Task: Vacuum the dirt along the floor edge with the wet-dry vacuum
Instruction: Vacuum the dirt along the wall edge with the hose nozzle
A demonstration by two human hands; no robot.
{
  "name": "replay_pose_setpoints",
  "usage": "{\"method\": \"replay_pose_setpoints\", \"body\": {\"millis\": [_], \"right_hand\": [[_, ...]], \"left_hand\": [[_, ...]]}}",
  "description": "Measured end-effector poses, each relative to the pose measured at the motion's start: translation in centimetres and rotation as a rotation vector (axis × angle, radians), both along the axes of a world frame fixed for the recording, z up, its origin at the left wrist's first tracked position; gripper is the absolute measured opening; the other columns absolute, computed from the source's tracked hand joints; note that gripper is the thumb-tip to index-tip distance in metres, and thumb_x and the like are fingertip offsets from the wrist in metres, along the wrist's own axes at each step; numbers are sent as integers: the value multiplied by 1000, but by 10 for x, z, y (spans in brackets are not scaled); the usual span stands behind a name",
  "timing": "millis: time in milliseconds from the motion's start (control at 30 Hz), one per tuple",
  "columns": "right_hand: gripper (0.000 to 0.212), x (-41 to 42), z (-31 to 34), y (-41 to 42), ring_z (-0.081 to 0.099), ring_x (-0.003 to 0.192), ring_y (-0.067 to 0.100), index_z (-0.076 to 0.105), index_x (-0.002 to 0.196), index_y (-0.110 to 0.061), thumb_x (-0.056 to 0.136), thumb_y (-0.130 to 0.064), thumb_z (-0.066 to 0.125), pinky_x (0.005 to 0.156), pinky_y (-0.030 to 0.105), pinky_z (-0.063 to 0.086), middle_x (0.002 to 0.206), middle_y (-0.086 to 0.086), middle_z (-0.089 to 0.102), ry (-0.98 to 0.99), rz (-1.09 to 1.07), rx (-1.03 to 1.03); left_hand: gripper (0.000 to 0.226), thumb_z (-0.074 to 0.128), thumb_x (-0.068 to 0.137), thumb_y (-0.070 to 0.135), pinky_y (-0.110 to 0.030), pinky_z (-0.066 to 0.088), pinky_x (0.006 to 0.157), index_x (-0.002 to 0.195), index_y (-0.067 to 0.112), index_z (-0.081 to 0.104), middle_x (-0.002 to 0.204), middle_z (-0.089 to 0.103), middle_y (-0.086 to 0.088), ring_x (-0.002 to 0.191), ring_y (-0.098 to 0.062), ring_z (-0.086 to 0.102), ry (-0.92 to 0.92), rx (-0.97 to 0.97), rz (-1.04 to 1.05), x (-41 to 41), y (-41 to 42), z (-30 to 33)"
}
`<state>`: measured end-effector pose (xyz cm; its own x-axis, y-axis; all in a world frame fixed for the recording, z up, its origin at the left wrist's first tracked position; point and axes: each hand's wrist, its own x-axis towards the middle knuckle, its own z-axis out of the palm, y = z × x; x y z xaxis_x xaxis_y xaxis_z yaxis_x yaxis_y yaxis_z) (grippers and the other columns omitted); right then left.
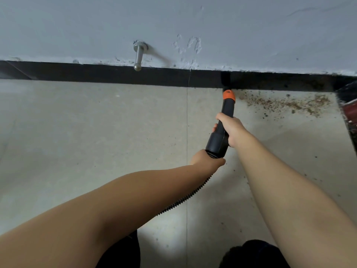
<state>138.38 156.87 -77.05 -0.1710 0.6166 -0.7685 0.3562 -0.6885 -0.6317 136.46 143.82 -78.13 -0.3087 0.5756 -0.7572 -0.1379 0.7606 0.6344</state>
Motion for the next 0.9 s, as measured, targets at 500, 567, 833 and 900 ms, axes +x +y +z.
{"method": "replay_pose_setpoints", "body": {"millis": [500,567,833,900], "right_hand": [[11,-62,-2,-51,52,49,18,48,90,-11,86,-9,57,53,28,49,64,6,53,83,181,-48],[10,-67,-1,-59,52,48,18,47,90,-10,86,-9,57,53,27,49,62,6,53,77,221,-54],[8,-14,1,-59,52,46,17,47,86,-12,85,-10,54,50,24,47,60,4,54,-26,109,-10],[9,12,0,-49,52,46,17,47,86,-12,85,-10,55,51,26,47,59,4,53,-45,-37,5]], "left_hand": [[24,65,78,20,-27,44,60,99,12,54,75,55,-5,64,-22,51,26,-24,211,-34,-51,0],[24,65,78,19,-29,45,62,99,12,54,75,54,-6,66,-22,51,6,-33,239,-34,-57,0],[18,64,79,15,-24,40,56,91,13,51,72,51,-4,60,-18,47,-106,-38,55,-1,-55,3],[21,65,78,17,-23,39,54,94,13,52,72,51,-3,61,-18,48,-119,-22,-34,9,-45,6]]}}
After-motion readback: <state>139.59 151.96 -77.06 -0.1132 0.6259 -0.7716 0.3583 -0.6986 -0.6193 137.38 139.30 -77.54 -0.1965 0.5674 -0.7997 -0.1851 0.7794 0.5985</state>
